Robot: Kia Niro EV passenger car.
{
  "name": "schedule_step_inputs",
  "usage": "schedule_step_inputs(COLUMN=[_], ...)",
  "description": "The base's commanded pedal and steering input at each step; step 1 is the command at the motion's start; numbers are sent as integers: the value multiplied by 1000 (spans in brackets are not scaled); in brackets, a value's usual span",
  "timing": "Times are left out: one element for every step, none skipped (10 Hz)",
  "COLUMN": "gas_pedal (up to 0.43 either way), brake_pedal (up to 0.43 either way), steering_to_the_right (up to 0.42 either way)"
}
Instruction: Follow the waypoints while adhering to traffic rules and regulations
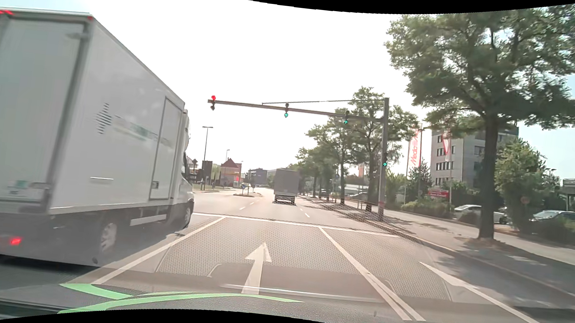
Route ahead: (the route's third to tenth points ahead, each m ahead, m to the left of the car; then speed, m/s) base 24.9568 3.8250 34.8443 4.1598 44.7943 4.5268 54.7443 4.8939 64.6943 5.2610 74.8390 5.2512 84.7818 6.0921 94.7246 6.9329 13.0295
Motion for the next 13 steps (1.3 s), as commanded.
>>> schedule_step_inputs(gas_pedal=[98,98,98,98,98,98,98,98,98,98,98,98,98], brake_pedal=[0,0,0,0,0,0,0,0,0,0,0,0,0], steering_to_the_right=[-2,-2,-2,-2,-2,-2,-2,-2,-2,-2,-2,-2,-2])
